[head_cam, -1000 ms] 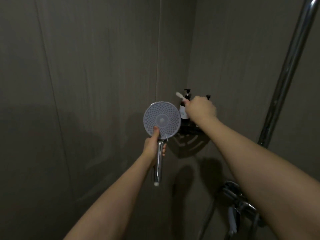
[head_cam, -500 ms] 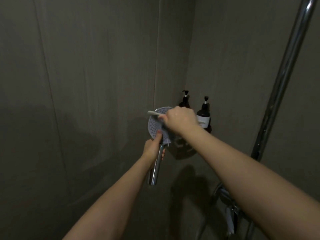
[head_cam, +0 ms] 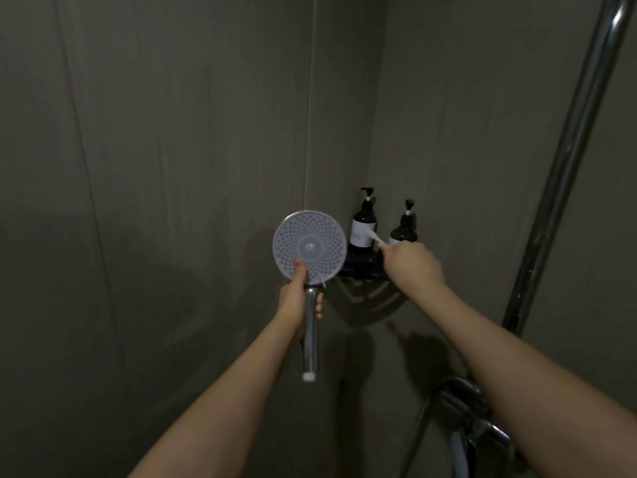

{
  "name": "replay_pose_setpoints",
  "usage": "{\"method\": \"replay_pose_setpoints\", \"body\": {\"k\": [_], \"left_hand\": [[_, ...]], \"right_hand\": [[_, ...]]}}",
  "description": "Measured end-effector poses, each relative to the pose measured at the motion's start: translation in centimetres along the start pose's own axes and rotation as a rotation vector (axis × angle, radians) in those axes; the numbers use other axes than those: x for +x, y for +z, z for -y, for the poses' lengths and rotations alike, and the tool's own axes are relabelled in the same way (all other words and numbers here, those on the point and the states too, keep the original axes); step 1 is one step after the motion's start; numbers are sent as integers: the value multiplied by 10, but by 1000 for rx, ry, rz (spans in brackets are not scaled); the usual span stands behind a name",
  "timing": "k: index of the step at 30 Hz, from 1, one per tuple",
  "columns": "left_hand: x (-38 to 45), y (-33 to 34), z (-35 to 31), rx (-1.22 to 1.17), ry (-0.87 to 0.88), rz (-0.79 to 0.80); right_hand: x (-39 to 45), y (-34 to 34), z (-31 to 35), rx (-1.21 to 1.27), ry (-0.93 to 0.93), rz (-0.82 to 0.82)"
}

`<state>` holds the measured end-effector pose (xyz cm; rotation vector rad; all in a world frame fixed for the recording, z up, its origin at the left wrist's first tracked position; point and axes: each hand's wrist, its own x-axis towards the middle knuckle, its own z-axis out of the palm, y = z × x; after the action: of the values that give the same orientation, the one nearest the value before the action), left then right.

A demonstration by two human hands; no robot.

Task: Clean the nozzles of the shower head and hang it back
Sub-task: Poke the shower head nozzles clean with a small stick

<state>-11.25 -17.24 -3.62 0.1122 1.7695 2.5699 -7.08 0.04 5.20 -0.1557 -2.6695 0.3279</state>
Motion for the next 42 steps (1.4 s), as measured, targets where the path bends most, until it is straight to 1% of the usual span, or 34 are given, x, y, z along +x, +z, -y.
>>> {"method": "replay_pose_setpoints", "body": {"k": [1,3,4,5,7,9,12,14,17,19,26,32,38,40,42], "left_hand": [[4,1,1,8,-10,2],[8,7,5,35,-39,8],[9,10,6,44,-45,14],[10,14,6,51,-40,19],[13,18,4,66,-12,4],[19,19,2,37,29,-38],[29,21,-2,-62,65,-69],[37,22,-1,-42,85,-89],[47,29,0,-7,115,-110],[53,35,-1,-16,126,-127],[81,36,-9,-9,143,-134],[119,36,-12,15,124,-83],[156,28,-18,14,118,-50],[165,25,-19,17,113,-45],[170,22,-20,17,106,-35]], "right_hand": [[-2,4,9,-32,-120,-21],[-14,17,29,-85,-315,-8],[-14,22,32,-98,-323,34],[-8,26,27,-106,-287,74],[9,29,9,-54,-143,110],[22,29,-10,33,-27,89],[41,31,-23,213,70,49],[46,33,-19,289,38,27],[50,36,-11,273,-67,0],[58,37,-10,298,-92,4],[98,37,-21,424,-25,65],[133,48,-14,514,18,39],[169,69,2,416,33,86],[177,78,6,371,63,139],[186,85,9,302,112,225]]}}
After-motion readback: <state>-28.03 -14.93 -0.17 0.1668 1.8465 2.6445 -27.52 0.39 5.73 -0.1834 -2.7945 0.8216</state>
